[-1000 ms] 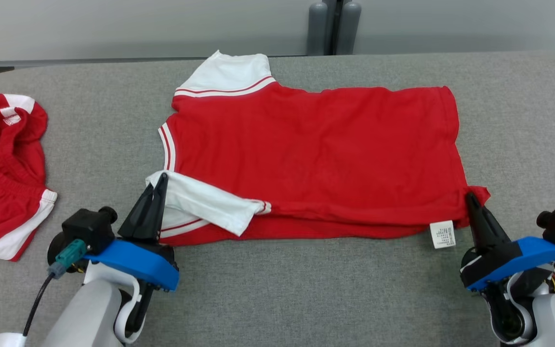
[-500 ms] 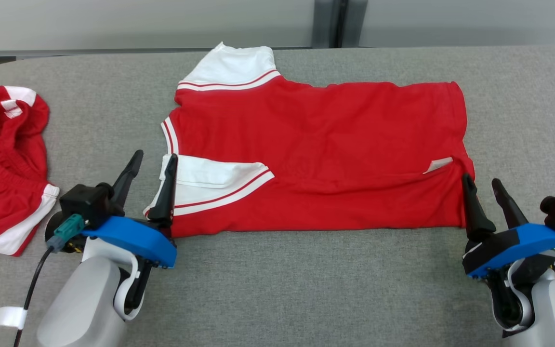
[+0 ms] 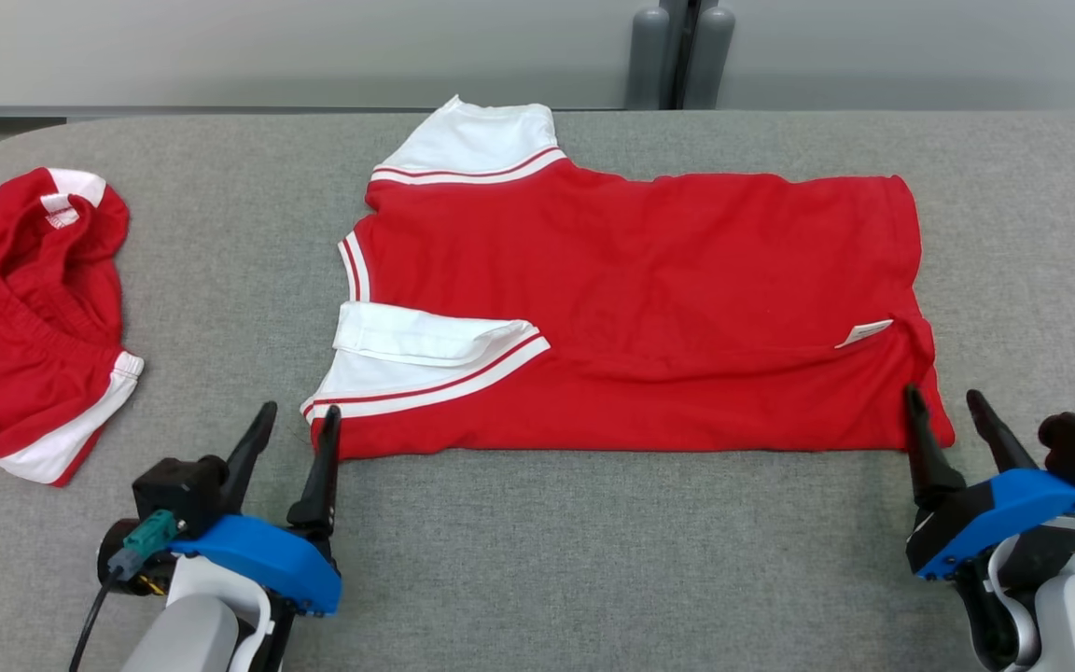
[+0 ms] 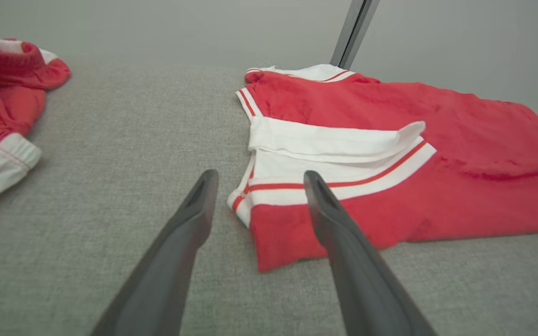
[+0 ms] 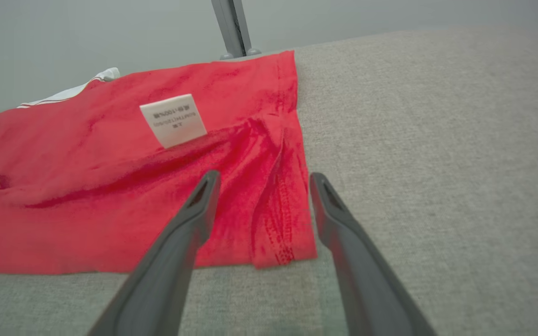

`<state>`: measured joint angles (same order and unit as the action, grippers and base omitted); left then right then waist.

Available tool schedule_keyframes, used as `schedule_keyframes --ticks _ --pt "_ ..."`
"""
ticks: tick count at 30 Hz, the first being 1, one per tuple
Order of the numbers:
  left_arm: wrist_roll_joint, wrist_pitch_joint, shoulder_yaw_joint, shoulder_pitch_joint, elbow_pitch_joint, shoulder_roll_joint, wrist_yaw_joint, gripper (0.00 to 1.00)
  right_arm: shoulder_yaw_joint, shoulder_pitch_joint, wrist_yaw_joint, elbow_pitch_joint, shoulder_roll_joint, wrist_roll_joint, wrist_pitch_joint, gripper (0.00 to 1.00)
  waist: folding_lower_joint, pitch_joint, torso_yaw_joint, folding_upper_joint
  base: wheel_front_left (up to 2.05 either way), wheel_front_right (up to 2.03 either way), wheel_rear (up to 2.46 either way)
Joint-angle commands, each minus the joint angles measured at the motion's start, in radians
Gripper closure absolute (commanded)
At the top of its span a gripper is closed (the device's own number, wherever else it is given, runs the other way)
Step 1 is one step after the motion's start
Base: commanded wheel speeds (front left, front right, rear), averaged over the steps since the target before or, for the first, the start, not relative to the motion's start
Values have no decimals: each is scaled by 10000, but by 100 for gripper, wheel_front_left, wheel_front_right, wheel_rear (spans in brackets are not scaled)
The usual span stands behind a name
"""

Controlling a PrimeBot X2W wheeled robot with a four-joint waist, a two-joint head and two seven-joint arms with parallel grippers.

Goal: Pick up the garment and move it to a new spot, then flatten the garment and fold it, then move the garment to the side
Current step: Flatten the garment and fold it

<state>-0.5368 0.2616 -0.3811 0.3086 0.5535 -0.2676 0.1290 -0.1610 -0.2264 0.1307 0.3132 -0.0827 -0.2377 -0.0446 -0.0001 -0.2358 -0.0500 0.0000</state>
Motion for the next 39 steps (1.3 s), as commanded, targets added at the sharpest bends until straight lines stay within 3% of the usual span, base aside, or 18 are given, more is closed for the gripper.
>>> schedule_keyframes --ticks 1,17,18,19,20,21,22,31,39 --pt "10 45 -57 -93 101 43 22 0 50 -105 2 129 -58 128 -12 0 1 -69 -26 0 0 0 0" --pt "-347 45 -809 487 1175 235 22 0 278 -1042 2 2218 -180 1258 641 0 1 -384 23 0 0 0 0" --pt "-383 34 -912 517 1269 246 22 0 298 -1091 2 2359 -166 1269 660 25 1 -387 30 0 0 0 0" --pt "-438 34 -981 562 1349 253 22 16 304 -1135 2 2480 -152 1266 708 67 1 -397 31 0 0 0 0" --pt "-472 34 -1055 603 1431 263 22 55 314 -1171 2 2585 -145 1268 769 100 1 -397 33 0 0 0 0" --pt "-525 34 -1101 650 1478 267 22 73 332 -1217 2 2666 -134 1219 864 100 1 -394 35 0 0 0 0" --pt "-549 31 -1137 691 1522 270 22 100 334 -1261 2 2737 -118 1158 971 100 1 -380 40 0 0 0 0" --pt "-835 38 -787 184 1151 160 17 100 509 -766 2 3091 -87 512 1665 100 1 427 2 0 0 0 0" --pt "-551 38 -128 -1437 355 341 -47 100 702 693 2 2431 -19 -119 1638 100 1 1313 -114 0 0 0 0"
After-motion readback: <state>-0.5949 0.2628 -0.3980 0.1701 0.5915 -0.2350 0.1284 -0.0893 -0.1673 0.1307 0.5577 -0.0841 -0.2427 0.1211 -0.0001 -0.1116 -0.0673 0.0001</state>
